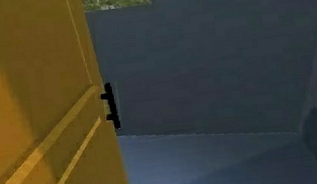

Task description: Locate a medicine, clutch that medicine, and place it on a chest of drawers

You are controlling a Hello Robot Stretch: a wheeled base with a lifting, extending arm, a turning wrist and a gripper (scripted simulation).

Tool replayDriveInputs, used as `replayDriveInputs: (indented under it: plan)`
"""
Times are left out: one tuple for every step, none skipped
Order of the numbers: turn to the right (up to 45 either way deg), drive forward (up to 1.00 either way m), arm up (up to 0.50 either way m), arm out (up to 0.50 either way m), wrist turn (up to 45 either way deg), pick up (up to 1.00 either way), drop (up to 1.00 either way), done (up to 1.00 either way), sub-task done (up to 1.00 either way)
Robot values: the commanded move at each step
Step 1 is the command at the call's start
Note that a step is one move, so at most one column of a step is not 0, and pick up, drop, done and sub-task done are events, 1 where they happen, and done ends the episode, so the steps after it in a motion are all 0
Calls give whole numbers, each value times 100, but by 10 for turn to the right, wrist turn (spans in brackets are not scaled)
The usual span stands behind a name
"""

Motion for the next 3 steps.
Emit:
replayDriveInputs:
  plan:
    - [60,0,0,0,0,0,0,0,0]
    - [0,100,0,0,0,0,0,0,0]
    - [180,0,0,0,0,0,0,0,0]
